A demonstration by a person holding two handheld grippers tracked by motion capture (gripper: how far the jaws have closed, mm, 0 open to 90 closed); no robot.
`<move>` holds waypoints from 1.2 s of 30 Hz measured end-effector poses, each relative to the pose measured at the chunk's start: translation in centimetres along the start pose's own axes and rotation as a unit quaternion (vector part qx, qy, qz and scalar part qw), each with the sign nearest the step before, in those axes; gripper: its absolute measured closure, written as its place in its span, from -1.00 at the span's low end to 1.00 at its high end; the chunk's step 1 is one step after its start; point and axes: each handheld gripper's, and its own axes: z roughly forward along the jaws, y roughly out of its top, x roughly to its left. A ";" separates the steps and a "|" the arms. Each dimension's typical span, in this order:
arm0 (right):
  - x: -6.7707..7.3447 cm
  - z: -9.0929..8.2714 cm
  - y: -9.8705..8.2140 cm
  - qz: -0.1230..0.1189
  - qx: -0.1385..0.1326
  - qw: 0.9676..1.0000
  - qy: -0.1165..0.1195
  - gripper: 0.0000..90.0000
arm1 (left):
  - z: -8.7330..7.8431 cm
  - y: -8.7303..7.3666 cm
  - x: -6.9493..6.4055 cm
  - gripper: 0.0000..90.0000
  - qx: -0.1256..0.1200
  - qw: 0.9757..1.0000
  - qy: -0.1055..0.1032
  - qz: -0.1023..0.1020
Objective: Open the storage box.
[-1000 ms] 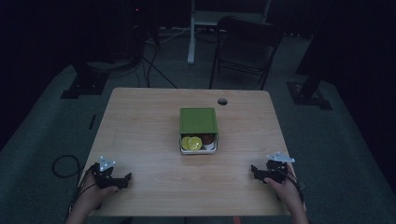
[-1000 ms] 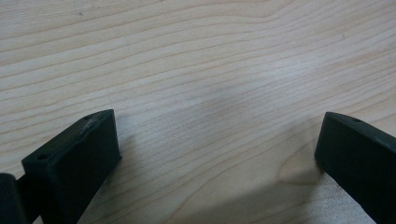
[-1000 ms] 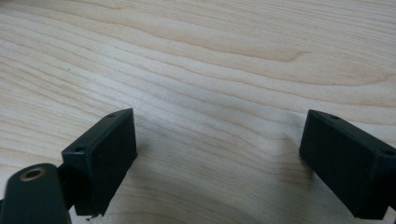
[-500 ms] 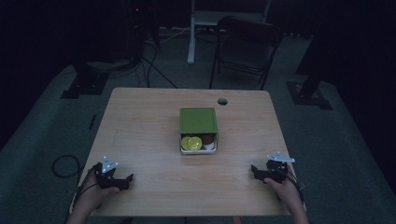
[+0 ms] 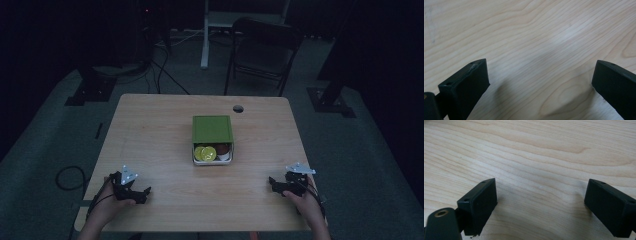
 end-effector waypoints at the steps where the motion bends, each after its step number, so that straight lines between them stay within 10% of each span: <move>1: 0.0 0.0 0.0 0.000 0.000 1.000 0.000 -0.77 | 0.0 0.2 -0.1 -0.97 0.001 1.000 -0.001 0.007; 21: 0.0 0.0 0.0 0.001 0.000 1.000 0.000 -0.77 | 0.7 3.2 -3.8 -0.90 -0.025 0.996 -0.033 0.077; 36: 0.0 0.0 0.0 0.001 0.000 1.000 0.000 -0.77 | 1.7 5.4 -7.2 -0.79 -0.060 0.988 -0.060 0.131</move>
